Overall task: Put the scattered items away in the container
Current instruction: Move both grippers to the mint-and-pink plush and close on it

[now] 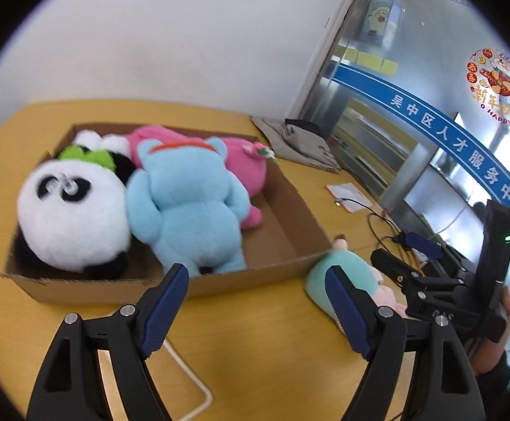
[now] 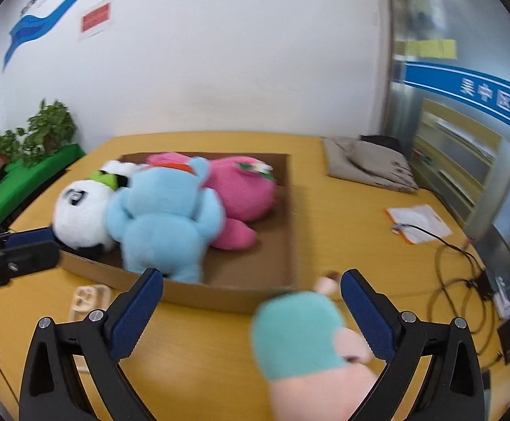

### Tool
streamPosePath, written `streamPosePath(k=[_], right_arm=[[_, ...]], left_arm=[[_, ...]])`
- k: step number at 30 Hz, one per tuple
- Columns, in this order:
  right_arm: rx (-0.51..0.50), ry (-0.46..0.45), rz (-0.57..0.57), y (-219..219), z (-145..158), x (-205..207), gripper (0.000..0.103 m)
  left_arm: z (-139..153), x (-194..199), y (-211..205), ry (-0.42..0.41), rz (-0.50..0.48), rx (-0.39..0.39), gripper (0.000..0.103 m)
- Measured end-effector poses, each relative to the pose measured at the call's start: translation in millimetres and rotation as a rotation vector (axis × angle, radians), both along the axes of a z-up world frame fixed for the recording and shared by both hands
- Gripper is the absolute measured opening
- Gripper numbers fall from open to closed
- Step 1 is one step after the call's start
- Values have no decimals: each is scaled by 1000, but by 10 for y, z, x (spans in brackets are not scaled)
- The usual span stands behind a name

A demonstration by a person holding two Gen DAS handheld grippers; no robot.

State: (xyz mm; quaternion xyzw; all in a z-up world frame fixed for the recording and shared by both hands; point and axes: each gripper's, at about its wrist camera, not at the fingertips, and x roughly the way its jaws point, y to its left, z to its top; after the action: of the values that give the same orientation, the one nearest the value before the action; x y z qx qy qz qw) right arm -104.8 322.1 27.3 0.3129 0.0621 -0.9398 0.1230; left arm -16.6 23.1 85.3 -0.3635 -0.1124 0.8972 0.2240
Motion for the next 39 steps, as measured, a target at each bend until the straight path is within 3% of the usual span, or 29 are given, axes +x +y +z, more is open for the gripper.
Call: streamPosePath(k=[5,7,12,17,24,28,31,34,39], right_arm=[[96,-199,-35,338,-567,-102,103],[117,-282,-36,312,-846,-114,96],[182,-218,-22,146,-947,66,86],[92,-238,84,-130,-917,372,85],[-8,-254,271,-819,-977,793,85],[20,-229,314,-1030,-985,920,85],[5,-239,321,-1038,-984,923,85],[-12,-245,310,-1018,-992,928,83],[-49,-233,295,-895,-970,961,76]], left_arm=[[-169,9,117,-49,-39,26,80],[-235,10,143,-69,-46,31,80],[-360,87,132,-102,-47,32,80],[-489,124,48,-141,-51,79,80],[-798,-38,58,-287,-107,209,82],[-887,-73,124,-281,-64,124,81],[-863,-43,270,-253,-92,16,81],[-839,-47,294,-254,-98,7,74],[-802,-13,247,-255,-103,5,54]])
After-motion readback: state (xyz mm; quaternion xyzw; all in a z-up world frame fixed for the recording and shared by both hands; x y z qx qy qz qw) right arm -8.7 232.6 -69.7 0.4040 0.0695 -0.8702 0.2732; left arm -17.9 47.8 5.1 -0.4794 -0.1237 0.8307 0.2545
